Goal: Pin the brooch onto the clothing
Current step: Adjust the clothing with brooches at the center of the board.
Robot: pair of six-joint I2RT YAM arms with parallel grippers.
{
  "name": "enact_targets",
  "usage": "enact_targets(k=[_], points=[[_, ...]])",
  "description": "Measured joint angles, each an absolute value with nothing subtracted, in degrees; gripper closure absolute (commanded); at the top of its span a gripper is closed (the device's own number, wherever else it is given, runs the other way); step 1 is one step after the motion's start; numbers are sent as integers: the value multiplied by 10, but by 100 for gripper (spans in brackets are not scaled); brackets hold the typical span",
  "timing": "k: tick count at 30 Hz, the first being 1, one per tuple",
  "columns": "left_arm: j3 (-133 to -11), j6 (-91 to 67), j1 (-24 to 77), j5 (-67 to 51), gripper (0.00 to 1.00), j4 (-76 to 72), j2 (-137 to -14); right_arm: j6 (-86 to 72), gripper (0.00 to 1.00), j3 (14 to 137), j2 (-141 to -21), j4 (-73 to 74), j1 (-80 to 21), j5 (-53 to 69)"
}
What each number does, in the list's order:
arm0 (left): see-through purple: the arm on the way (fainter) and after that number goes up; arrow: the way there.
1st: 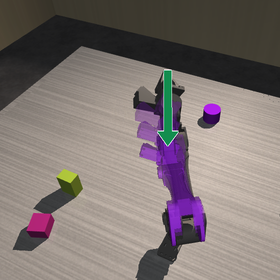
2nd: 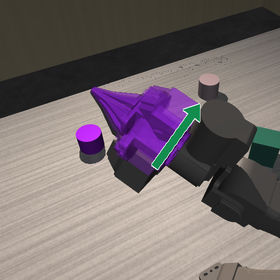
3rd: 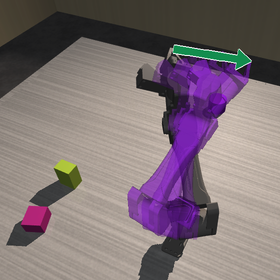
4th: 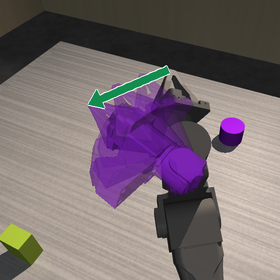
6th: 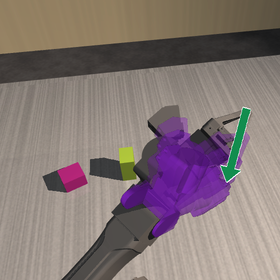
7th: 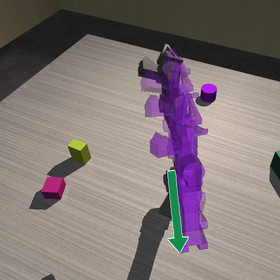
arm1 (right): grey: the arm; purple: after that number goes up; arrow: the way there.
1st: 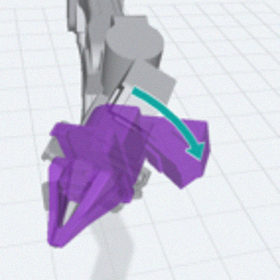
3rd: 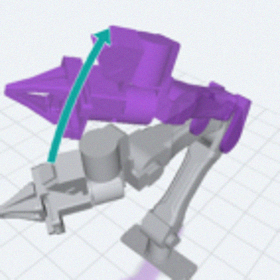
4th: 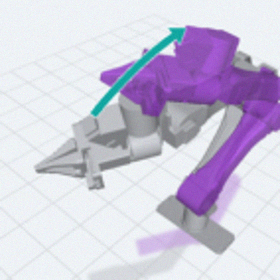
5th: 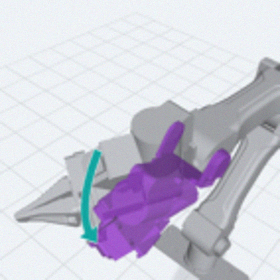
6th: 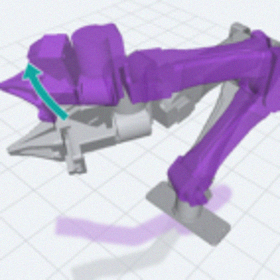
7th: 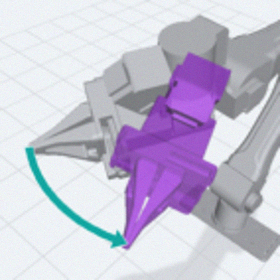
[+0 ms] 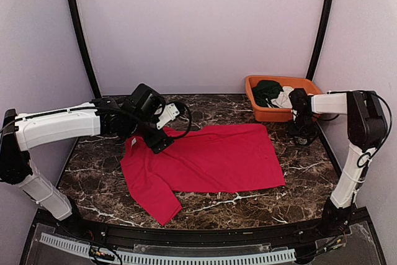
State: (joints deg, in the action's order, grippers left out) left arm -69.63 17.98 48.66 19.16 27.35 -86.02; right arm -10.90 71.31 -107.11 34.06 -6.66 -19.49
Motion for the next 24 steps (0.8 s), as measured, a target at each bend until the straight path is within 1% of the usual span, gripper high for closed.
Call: enact_targets(k=[7, 24], points=[[-696, 180, 488, 192, 1, 273, -860, -124, 20, 641, -1025, 323, -67, -172], [-692, 185, 491, 200, 1, 270, -860, -155, 19, 637, -1028, 254, -45, -140]])
